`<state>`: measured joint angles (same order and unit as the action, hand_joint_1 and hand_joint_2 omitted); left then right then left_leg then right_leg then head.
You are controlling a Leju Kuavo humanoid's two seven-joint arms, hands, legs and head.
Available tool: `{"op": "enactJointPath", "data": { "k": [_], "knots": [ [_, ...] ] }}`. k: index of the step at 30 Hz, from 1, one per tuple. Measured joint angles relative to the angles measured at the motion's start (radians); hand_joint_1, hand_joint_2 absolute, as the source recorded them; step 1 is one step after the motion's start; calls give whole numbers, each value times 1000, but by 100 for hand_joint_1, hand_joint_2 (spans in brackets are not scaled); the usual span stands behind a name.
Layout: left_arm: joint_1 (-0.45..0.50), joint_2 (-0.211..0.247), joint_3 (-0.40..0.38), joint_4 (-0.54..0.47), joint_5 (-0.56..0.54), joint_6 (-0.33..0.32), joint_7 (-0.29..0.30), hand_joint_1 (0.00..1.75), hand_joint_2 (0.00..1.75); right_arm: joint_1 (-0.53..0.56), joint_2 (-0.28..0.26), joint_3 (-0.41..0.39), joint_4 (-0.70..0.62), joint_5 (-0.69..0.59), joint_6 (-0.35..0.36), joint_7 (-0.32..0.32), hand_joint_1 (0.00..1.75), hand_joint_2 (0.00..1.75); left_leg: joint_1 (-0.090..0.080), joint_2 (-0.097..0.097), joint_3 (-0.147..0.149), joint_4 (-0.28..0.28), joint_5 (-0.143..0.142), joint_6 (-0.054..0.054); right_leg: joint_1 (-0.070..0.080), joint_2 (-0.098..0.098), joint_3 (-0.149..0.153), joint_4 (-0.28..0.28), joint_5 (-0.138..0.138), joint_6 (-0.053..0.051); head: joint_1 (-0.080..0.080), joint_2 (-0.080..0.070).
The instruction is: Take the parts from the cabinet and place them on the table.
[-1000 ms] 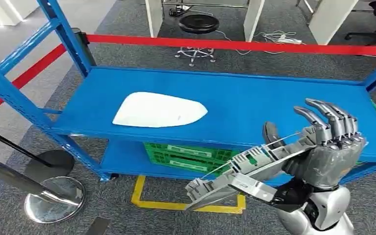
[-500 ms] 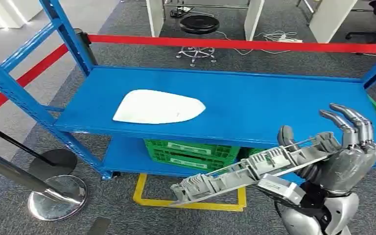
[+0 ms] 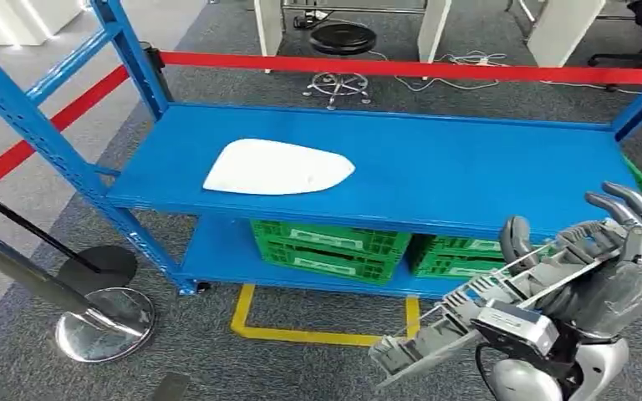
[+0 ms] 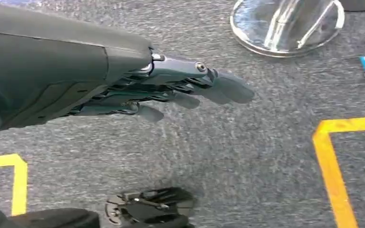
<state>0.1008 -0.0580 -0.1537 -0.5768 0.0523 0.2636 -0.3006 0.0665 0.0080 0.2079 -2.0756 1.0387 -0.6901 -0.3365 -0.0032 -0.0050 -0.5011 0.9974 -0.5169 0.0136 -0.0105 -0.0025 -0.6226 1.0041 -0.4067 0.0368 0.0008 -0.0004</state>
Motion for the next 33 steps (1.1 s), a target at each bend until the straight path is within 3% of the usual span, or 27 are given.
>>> {"op": "enactJointPath", "data": {
  "k": [1, 2, 3, 5, 6, 7, 8, 10, 11, 12, 14, 16, 17, 18, 20, 21, 22, 23, 24, 26, 27, 31, 32, 33],
  "knots": [
    [1, -1, -2, 0, 3, 1, 0, 0, 175, 7, 3, -10, -6, -4, 0, -4, 80, 175, 7, 4, -6, -9, 15, 10, -1, 2, -7, 4, -6, 5, -2, 0],
    [0, 1, -3, 0, 6, 2, 0, 0, 175, 11, 5, -17, -10, -8, 0, -6, 80, 175, 7, 5, -16, -9, 23, 17, -2, 2, -25, 24, -41, 9, 1, 0],
    [0, 1, -3, 0, 8, 3, 0, 0, 175, 13, 5, -22, -12, -10, 0, -7, 80, 175, 7, 6, -26, -8, 31, 23, -2, 1, -46, 76, -96, 14, 5, 0],
    [1, 0, -6, 0, 8, 3, 0, 0, 175, 19, 5, -29, -14, -11, 0, -9, 80, 175, 5, 7, -51, -7, 49, 25, -2, 1, -93, 238, -195, 19, 5, 0],
    [1, 0, -6, 0, 8, 3, 0, 0, 175, 23, 7, -33, -15, -11, 0, -9, 80, 175, 4, 7, -64, -7, 58, 25, -2, 1, -105, 298, -217, 21, 6, 0],
    [2, 0, -6, 0, 8, 3, 0, 0, 175, 27, 8, -35, -15, -13, 0, -9, 80, 175, 3, 7, -77, -6, 67, 24, -2, 1, -97, 317, -212, 20, 5, 0],
    [3, 0, -6, 0, 8, 3, 0, 0, 175, 27, 9, -36, -16, -13, 0, -10, 80, 175, 1, 7, -88, -6, 76, 23, -2, 1, -66, 290, -185, 17, 6, 0],
    [3, 0, -6, 0, 8, 3, 0, 0, 175, 27, 11, -39, -17, -13, 0, -10, 80, 175, 0, 7, -104, -6, 90, 19, -1, 1, 56, 127, -120, 8, 6, 0],
    [2, -1, -6, 0, 8, 3, 0, 0, 175, 26, 13, -41, -19, -13, 0, -10, 80, 175, 0, 6, -107, -5, 96, 15, 1, 1, 125, 31, -117, 1, 6, 0],
    [4, -1, -6, -1, 9, 3, 0, 0, 175, 26, 14, -43, -24, -15, 0, -9, 80, 175, -6, 5, -111, -5, 102, 9, 5, 1, 173, -37, -145, -1, 6, 0],
    [6, -1, -6, -1, 10, 4, 0, 0, 175, 30, 22, -54, -32, -25, -1, -14, 80, 175, -3, 5, -112, -4, 115, -2, 8, 3, 155, -40, -140, -6, 6, 0],
    [12, -1, -6, -2, 11, 6, 0, 0, 175, 42, 27, -66, -38, -41, 0, -31, 80, 175, -3, 5, -114, -7, 128, -16, 7, 2, 148, -42, -125, -24, 6, 0],
    [15, 1, -6, -3, 13, 8, 0, 0, 175, 43, 33, -71, -40, -48, -1, -39, 80, 175, 1, 3, -121, 7, 100, -22, 3, -3, 143, -45, -114, -36, 6, 0],
    [19, 2, -6, -4, 13, 8, 0, 0, 175, 45, 39, -76, -42, -53, 0, -42, 80, 175, 2, 3, -132, 43, 44, -26, 2, -3, 132, -45, -107, -45, 0, 0],
    [21, 2, -6, -5, 13, 8, 0, 0, 175, 52, 45, -84, -47, -64, -1, -46, 80, 175, 6, 4, -169, 186, -69, -35, 2, -3, 121, -44, -88, -48, -3, 0],
    [21, 2, -6, -6, 13, 8, 0, 0, 175, 55, 46, -86, -47, -67, -1, -47, 80, 175, 7, 4, -184, 257, -104, -38, 3, -4, 106, -42, -78, -48, -3, 0],
    [22, 1, -6, -8, 13, 8, 0, 0, 175, 58, 46, -88, -47, -70, -1, -48, 80, 175, 8, 4, -186, 301, -110, -40, 3, -3, 91, -39, -67, -47, -3, 0],
    [22, 1, -6, -8, 13, 8, 0, 0, 175, 59, 47, -90, -47, -71, -1, -48, 80, 175, 9, 4, -165, 295, -91, -40, 3, -3, 76, -34, -60, -45, -3, 0],
    [22, 1, -6, -10, 13, 8, 2, 0, 175, 59, 47, -92, -47, -72, -1, -48, 80, 175, 9, 4, -127, 243, -58, -39, 3, -2, 62, -27, -54, -43, -4, 0],
    [21, 3, -6, -15, 13, 8, 3, 0, 175, 60, 47, -96, -49, -72, -1, -48, 80, 175, 9, 3, -9, 65, -1, -30, 3, -2, 40, -12, -48, -37, -4, 0],
    [19, 3, -6, -18, 13, 8, 3, 0, 175, 60, 47, -97, -50, -73, -1, -48, 80, 175, 7, 2, 30, -3, -22, -24, 6, -2, 32, -6, -44, -32, -3, 0],
    [23, 4, -6, -21, 13, 8, 3, 0, 175, 61, 51, -101, -52, -76, -1, -48, 80, 175, -1, 2, 17, -10, -4, -1, 6, -2, 23, -7, -17, -6, -2, 0],
    [22, 2, -7, -21, 12, 8, 3, 0, 175, 62, 51, -101, -52, -87, -1, -48, 80, 175, 7, 6, 11, -20, 11, 10, 5, 0, 17, -2, -21, -1, -5, 0],
    [19, 3, -7, -22, 11, 7, 4, 0, 175, 63, 51, -101, -54, -104, -1, -46, 80, 175, 7, 8, 0, -20, 21, 16, 3, 1, 1, 19, -60, 4, -2, 0]
  ]
}}
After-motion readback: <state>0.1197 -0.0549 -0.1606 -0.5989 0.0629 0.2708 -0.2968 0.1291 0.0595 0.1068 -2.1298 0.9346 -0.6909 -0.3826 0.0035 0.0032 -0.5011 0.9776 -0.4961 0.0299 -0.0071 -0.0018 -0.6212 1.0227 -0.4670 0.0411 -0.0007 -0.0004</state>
